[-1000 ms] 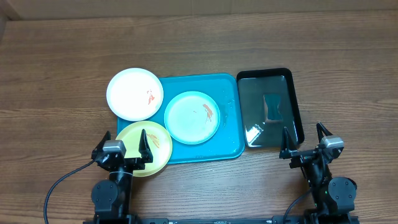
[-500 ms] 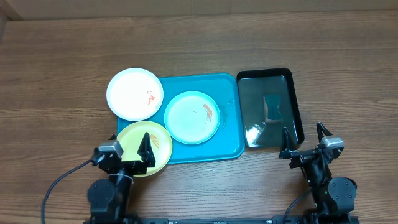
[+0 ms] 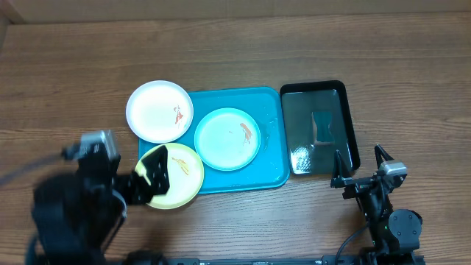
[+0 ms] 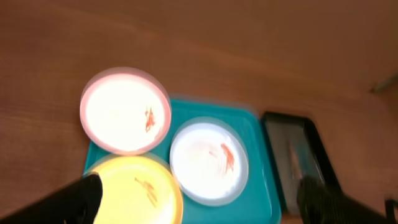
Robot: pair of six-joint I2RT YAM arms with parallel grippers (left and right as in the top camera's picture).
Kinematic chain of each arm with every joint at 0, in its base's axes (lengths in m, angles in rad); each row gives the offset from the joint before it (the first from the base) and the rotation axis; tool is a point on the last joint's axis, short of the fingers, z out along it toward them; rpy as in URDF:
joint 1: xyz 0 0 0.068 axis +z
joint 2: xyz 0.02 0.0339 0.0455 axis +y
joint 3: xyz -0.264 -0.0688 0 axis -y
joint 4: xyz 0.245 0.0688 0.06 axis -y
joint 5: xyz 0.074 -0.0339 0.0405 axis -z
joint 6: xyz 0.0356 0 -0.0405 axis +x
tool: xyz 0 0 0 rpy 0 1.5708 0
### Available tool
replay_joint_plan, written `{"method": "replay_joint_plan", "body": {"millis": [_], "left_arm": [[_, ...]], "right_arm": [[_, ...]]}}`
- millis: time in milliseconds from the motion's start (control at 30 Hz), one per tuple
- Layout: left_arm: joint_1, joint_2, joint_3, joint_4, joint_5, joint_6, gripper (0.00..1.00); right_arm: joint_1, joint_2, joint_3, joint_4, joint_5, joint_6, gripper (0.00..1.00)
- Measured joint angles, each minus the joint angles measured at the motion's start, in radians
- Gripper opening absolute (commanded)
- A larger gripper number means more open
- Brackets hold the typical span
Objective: Clean dirty plates on tray and stack at the side
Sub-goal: 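Move the left gripper over the white plate's left rim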
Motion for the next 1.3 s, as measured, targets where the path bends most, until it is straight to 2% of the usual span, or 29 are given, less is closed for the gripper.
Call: {"method": "replay_joint_plan", "body": {"millis": [167, 233, 267, 300, 333, 567, 800, 867, 933, 1033, 1067, 1133, 1300], "left_arm": [[0.000, 0.351, 0.302, -0.312, 0.027, 0.035, 1.00], [0.000, 0.479, 0.380, -0.369, 0.056, 0.041, 1.00], [0.000, 0.570, 0.412, -0.386, 0.085, 0.044, 0.84], [0.000, 0.621, 0.417, -0.392, 0.103, 0.044, 0.40], [0.000, 0.663, 0.419, -0.400, 0.119, 0.045, 0.04], [-0.006, 0.894, 0.422, -0.454, 0.162, 0.044, 0.04], [-0.107, 0.993, 0.422, -0.452, 0.118, 0.033, 0.04], [-0.150, 1.004, 0.422, -0.441, 0.073, 0.015, 0.11], [-0.188, 1.010, 0.422, -0.428, 0.024, -0.003, 0.25], [-0.240, 1.018, 0.422, -0.404, -0.039, -0.027, 0.34], [-0.259, 1.023, 0.422, -0.393, -0.056, -0.031, 0.42], [-0.283, 1.032, 0.422, -0.378, -0.074, -0.042, 0.44], [-0.327, 1.073, 0.422, -0.358, -0.101, -0.047, 0.41]], "right_arm": [[0.000, -0.001, 0.000, 0.000, 0.000, 0.000, 1.00], [0.000, -0.001, 0.000, 0.000, 0.000, 0.000, 1.00], [0.000, -0.001, 0.000, 0.000, 0.000, 0.000, 1.00], [0.000, -0.001, 0.000, 0.000, 0.000, 0.000, 1.00], [0.000, -0.001, 0.000, 0.001, 0.000, 0.000, 1.00], [0.000, -0.001, 0.000, 0.000, 0.000, 0.000, 1.00], [0.000, -0.001, 0.000, 0.001, 0.000, 0.000, 1.00], [0.000, -0.001, 0.000, 0.000, 0.000, 0.000, 1.00], [0.000, -0.001, 0.000, 0.000, 0.000, 0.000, 1.00], [0.000, -0.001, 0.000, 0.000, 0.000, 0.000, 1.00], [0.000, -0.001, 0.000, 0.000, 0.000, 0.000, 1.00], [0.000, -0.001, 0.000, 0.000, 0.000, 0.000, 1.00], [0.000, -0.001, 0.000, 0.000, 0.000, 0.001, 1.00]]}}
